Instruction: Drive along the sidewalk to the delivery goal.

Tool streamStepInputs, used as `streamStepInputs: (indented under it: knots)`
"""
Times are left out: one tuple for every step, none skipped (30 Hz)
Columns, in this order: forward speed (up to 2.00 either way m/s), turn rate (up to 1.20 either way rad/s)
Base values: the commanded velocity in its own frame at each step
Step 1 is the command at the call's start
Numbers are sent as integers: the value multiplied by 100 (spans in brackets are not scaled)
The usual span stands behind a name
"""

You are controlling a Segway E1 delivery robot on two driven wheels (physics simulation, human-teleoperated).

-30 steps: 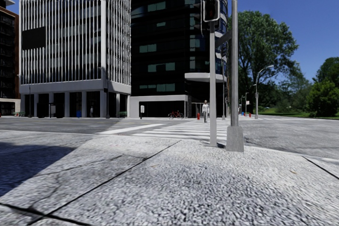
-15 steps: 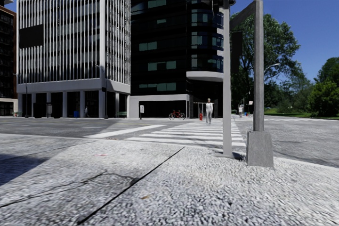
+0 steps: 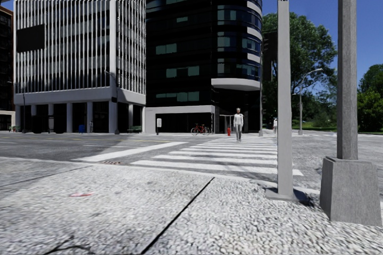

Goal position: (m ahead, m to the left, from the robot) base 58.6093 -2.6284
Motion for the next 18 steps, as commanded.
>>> streamStepInputs:
  knots:
    - [200,0]
    - [200,0]
    - [200,0]
    - [200,0]
    - [200,8]
    - [200,8]
    - [200,20]
    - [200,25]
    - [200,26]
    - [200,26]
    - [200,26]
    - [200,27]
    - [200,27]
    - [200,27]
    - [200,27]
    - [200,27]
    - [200,27]
    - [200,27]
